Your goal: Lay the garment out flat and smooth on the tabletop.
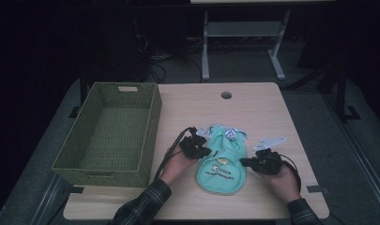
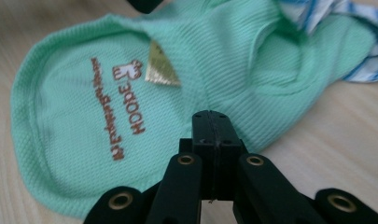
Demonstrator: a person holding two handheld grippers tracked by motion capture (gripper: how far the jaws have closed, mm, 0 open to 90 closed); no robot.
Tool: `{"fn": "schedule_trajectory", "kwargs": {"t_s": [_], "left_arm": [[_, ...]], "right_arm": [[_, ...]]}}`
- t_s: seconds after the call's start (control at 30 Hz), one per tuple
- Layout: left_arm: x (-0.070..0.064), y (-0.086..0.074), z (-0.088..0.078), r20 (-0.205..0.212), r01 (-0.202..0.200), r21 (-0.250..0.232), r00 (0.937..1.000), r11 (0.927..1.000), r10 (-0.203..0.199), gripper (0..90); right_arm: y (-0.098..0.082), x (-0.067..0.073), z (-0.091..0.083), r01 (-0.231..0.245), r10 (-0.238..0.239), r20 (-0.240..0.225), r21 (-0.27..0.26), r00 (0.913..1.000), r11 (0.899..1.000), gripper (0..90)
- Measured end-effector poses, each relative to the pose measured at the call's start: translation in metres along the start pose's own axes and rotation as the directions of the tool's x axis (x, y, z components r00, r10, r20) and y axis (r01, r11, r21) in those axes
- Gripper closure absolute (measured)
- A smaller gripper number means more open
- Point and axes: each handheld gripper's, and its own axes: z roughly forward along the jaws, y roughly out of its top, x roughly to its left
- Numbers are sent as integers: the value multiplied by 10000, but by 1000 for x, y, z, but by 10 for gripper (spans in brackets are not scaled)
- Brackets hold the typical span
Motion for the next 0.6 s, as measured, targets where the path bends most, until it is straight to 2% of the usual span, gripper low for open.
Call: {"fn": "schedule_trajectory", "kwargs": {"t_s": [0.13,0.27,0.3,0.47,0.53,0.6], "left_arm": [[1,-4,8,-186,-121,431,9997,9990,129,895],[2,-8,7,-301,-105,477,9995,9988,120,896],[2,-8,6,-366,-124,525,9992,9985,144,896],[2,-14,1,-486,-157,550,9986,9984,183,896],[1,-15,-1,-604,-200,623,9979,9979,238,896],[-1,-18,-3,-527,-148,661,9984,9977,183,896]], "right_arm": [[-3,3,4,75,-75,-3,343,10000,9994,898],[-6,3,3,204,-216,173,660,9996,9976,898],[-6,2,3,299,-326,355,754,9988,9967,898],[-11,-6,-3,9,-39,456,674,9990,9977,899],[-12,-8,-4,-25,-7,486,657,9988,9978,899],[-12,-10,-5,22,-68,638,721,9979,9974,899]]}}
